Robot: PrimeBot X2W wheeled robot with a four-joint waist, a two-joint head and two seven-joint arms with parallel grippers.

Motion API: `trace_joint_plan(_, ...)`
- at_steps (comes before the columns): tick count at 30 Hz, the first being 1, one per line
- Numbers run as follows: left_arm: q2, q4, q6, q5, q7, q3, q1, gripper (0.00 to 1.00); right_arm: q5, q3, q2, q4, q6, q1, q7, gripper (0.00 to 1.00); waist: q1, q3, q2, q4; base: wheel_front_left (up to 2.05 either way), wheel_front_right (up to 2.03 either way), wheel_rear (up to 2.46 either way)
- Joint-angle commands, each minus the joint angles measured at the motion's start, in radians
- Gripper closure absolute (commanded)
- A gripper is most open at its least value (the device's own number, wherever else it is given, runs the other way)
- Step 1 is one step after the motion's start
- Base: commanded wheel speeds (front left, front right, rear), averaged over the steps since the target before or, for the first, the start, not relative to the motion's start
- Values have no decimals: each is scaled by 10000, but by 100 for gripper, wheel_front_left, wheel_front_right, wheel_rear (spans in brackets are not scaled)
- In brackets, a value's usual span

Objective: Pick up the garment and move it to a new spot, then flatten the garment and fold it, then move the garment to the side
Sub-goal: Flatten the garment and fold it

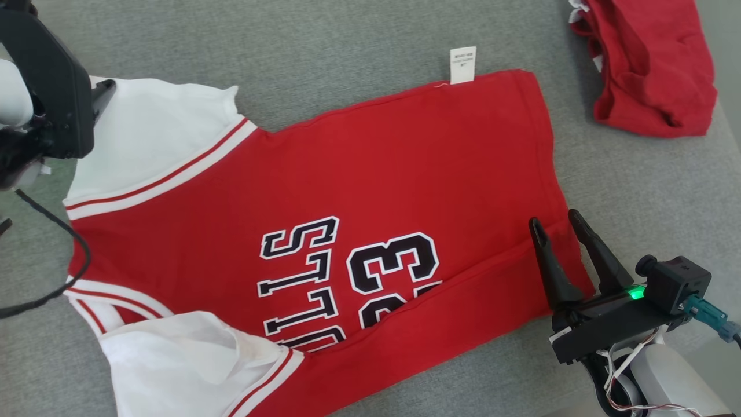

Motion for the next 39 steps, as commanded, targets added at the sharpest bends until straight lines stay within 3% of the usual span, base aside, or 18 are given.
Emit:
trace_joint_plan(1, 15, 120, -46, 118, 36, -36, -106, 0, 80, 29, 3, 27, -28, -59, -83, 0, -1, 27, -2, -100, 0, 0, 0)
trace_joint_plan(9, -121, 1020, -198, 269, 261, -380, -263, 0, 201, 155, -69, 244, -28, -26, -205, 0, -1, -36, -2, -257, 0, 0, 0)
trace_joint_plan(10, -131, 1083, -218, 264, 291, -406, -272, 22, 214, 166, -90, 254, -28, -44, -220, 0, -1, -44, -2, -268, 0, 0, 0)
trace_joint_plan(11, -136, 1139, -235, 271, 284, -418, -298, 75, 211, 176, -112, 249, -28, -68, -230, 0, -1, -52, -2, -281, 0, 0, 0)
trace_joint_plan(12, -155, 1192, -268, 242, 233, -410, -307, 100, 196, 185, -135, 240, -28, -112, -236, 0, -1, -62, -2, -296, 0, 0, 0)
trace_joint_plan(19, -270, 1577, -399, 62, 65, -403, -209, 100, 278, 241, -495, -128, -28, -849, 366, 0, -1, -205, -2, -317, 0, 0, 0)
trace_joint_plan(23, -337, 1671, -532, 5, -128, -405, -139, 100, 152, 91, -682, -256, -28, -1844, 1386, 0, -1, -297, -2, -246, 0, 0, 0)
trace_joint_plan(27, -366, 1667, -596, -19, -146, -432, -134, 100, 54, -74, -428, 83, -28, -2916, 2470, 0, -1, -310, -2, -149, 0, 0, 0)
trace_joint_plan(35, -429, 1552, -726, -12, -70, -571, -389, 100, -550, -712, 825, 3033, -28, -6128, 5450, 0, -1, -251, -2, 191, 0, 0, 0)
trace_joint_plan(39, -542, 1512, -748, -48, -77, -617, -428, 100, -1148, -1137, 1363, 4731, -28, -6955, 6601, 0, -1, -287, -2, 391, 0, 0, 0)
